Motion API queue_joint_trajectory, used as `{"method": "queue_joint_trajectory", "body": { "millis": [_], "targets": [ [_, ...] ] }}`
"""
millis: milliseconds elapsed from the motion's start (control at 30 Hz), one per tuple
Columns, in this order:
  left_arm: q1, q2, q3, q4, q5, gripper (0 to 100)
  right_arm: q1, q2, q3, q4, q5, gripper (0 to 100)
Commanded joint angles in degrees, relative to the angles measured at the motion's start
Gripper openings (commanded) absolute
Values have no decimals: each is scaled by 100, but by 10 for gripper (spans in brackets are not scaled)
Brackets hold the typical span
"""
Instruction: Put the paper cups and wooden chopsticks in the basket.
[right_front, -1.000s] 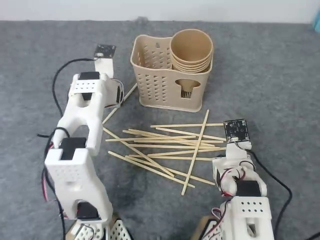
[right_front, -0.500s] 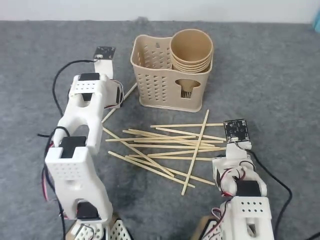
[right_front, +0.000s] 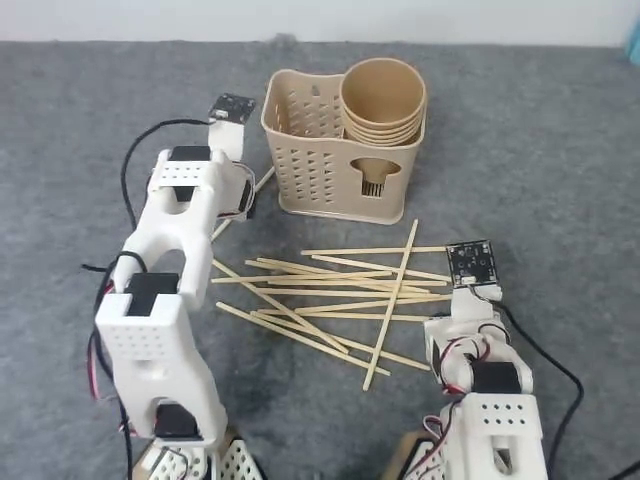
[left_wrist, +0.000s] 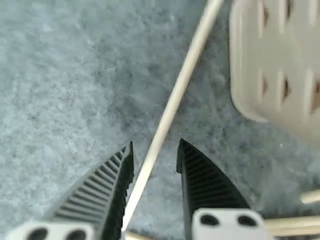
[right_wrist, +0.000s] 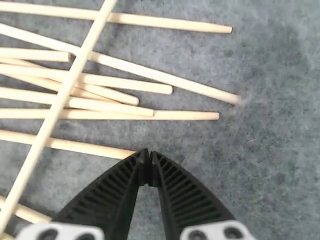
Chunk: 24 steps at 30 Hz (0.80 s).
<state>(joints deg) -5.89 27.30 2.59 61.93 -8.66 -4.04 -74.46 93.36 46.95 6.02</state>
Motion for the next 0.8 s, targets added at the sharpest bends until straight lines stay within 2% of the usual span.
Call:
{"method": "queue_joint_trajectory", "body": {
  "millis": [0, 100, 300, 400, 500, 600, 767],
  "targets": [
    [-9, -53, -215, 70, -158, 137, 75, -101, -70, -84, -62, 9],
    [-105, -53, -215, 97, -352, 137, 75, -101, -70, -84, -62, 9],
    [-316, -44, -207, 220, -1424, 133, 75, -101, -70, -84, -62, 9],
    [-360, -35, -198, 316, -1398, 112, 75, -101, -70, -84, -62, 9],
    [-334, 105, -259, 527, -1442, 13, 75, -101, -70, -84, -62, 9],
    [-316, 325, -488, 1011, -1442, 13, 75, -101, -70, -84, -62, 9],
    [-633, 510, -743, 1125, -1327, 13, 84, -101, -70, -84, -62, 9]
  ]
}}
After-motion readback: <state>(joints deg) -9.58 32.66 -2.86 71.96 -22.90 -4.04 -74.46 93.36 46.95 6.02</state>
